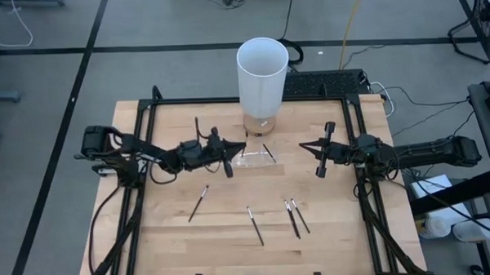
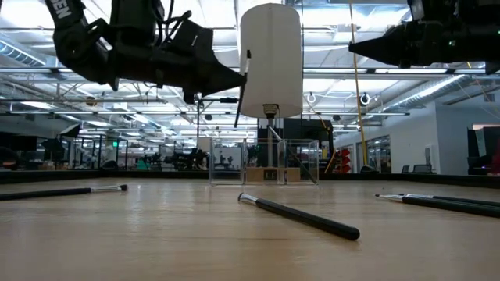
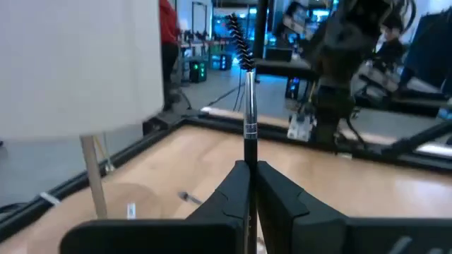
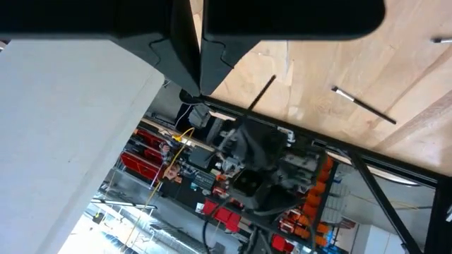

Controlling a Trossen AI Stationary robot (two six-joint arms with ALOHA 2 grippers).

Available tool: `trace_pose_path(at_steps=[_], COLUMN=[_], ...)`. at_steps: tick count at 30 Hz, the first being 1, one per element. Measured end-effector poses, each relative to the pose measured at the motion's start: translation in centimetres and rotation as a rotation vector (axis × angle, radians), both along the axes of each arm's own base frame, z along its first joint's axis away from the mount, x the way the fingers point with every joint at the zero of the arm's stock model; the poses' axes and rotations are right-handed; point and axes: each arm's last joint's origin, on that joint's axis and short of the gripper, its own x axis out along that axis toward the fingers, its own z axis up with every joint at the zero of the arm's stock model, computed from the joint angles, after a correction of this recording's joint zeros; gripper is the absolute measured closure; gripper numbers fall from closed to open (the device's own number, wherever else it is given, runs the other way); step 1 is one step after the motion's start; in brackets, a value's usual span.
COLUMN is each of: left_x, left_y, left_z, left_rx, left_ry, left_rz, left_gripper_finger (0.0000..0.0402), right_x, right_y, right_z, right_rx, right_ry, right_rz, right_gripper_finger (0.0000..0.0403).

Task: Put items in baskets/containers
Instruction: Put the brow brush into the transparent organizer

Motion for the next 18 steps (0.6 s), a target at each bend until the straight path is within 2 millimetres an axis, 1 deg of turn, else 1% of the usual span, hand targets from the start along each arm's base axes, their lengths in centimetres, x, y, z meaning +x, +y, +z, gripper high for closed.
trace_pose_path(at_steps=[2, 4, 7, 11, 18], left_x=[0.2, 0.3, 0.5, 0.5, 0.7], left_y=[-0.2, 0.1, 0.6, 1.1, 0.6], left_z=[-1.1, -2.0, -2.3, -3.0, -4.5], left_rx=[0.013, 0.022, 0.022, 0.015, -0.031], left_ry=[0.048, 0.086, 0.058, 0.091, 0.119], left_rz=[0.034, 0.069, 0.079, 0.090, 0.109], left_gripper_finger=[0.0383, 0.0383, 0.0383, 0.0383, 0.0383], right_x=[0.0, 0.0, 0.0, 0.0, 0.0], right_y=[0.0, 0.0, 0.0, 0.0, 0.0], right_z=[0.0, 0.0, 0.0, 0.0, 0.0], right_rx=[0.000, 0.000, 0.000, 0.000, -0.017], right_ry=[-0.005, -0.003, -0.004, -0.004, 0.000], right_rz=[0.001, 0.001, 0.000, 0.000, -0.002], right_gripper_finger=[0.0403, 0.0403, 0.0403, 0.0403, 0.0403])
